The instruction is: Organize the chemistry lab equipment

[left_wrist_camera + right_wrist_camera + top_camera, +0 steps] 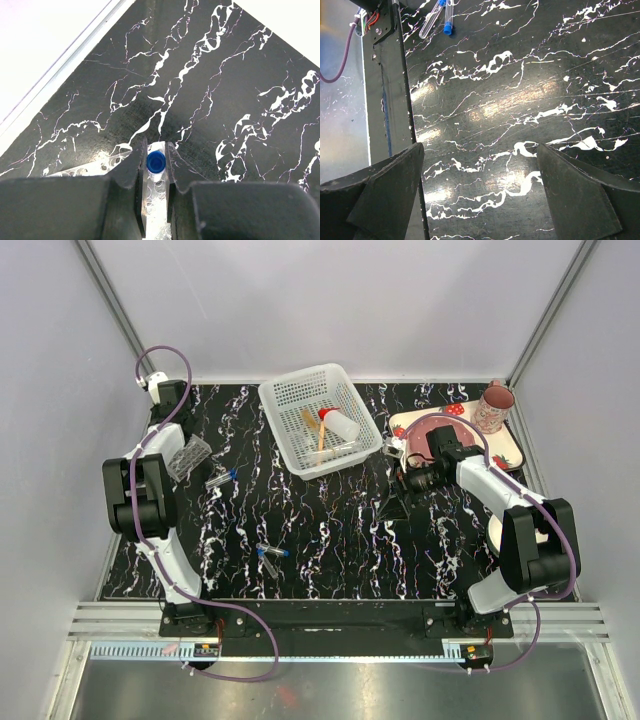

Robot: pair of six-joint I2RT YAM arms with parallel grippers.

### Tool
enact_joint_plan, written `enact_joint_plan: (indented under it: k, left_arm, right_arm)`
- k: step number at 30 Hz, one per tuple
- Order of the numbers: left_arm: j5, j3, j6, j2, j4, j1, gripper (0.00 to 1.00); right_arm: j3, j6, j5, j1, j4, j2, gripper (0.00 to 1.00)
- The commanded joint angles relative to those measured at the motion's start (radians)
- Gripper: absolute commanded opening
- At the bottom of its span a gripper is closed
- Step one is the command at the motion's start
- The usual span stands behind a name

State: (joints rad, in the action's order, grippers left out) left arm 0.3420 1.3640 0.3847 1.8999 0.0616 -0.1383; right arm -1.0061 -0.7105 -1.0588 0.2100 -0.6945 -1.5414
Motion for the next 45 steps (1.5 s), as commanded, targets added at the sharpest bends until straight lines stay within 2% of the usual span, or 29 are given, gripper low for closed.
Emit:
enact_joint_plan:
  k: [1, 29, 45]
  left_arm:
    - [0.022, 0.015, -0.009, 0.008, -0.019, 0.002, 0.06]
    - [0.002, 0.095, -0.038, 0.056, 0.026, 0.002, 0.08]
    - [-0.003, 0.070, -0.073, 0.044, 0.015, 0.003, 0.08]
  right_arm:
    - [-0.038, -0.021, -0.018, -0.006, -0.007, -0.002, 1.00]
    - [-0.051, -0.041, -0.021, -0.004, -0.034, -0.010, 1.00]
    - [-0.055, -0.046, -0.017, -0.004, -0.042, -0.010, 1.00]
